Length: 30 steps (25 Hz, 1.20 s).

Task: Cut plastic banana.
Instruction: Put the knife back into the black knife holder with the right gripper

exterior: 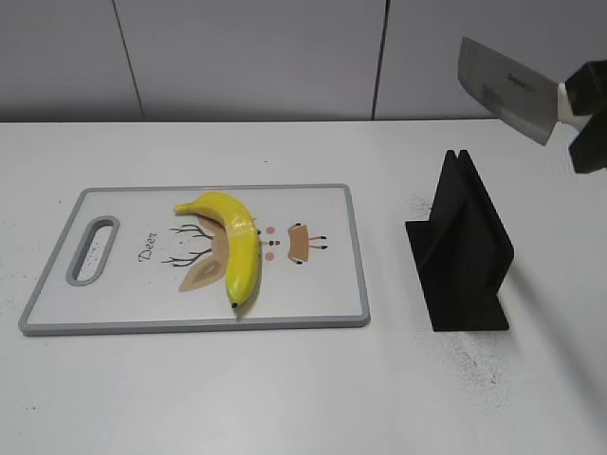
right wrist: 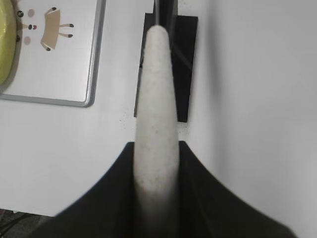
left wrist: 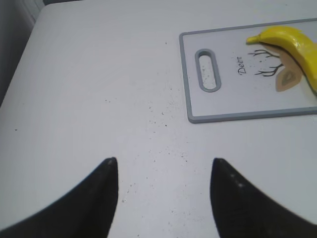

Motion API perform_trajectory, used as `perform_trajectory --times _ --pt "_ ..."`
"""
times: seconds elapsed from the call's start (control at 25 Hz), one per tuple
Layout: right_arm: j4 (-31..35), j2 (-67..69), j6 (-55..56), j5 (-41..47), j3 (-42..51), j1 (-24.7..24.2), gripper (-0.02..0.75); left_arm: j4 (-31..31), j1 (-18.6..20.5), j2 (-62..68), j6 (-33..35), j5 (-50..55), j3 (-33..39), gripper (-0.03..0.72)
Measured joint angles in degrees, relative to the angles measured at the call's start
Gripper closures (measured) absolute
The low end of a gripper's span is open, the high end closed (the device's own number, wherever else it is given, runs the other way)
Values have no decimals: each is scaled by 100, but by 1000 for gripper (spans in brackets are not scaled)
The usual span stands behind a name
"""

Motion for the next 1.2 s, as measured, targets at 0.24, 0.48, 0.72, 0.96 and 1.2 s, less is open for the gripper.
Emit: perform_trajectory --times 0.24,0.48,0.72,0.96,1.2 --pt "-2 -167 294 -189 555 0 578 102 -422 -423 -32 50 228 127" --pt "3 -167 609 -669 779 0 578 210 -435 -618 -240 54 735 127" --pt "16 163 685 -1009 779 6 579 210 -397 -650 -329 -573 1019 127" --pt "-2 720 696 -1235 786 6 578 210 -391 -650 -339 -655 1036 127" --pt "-82 1119 696 -1295 790 6 578 210 -391 -650 -339 -674 1049 136"
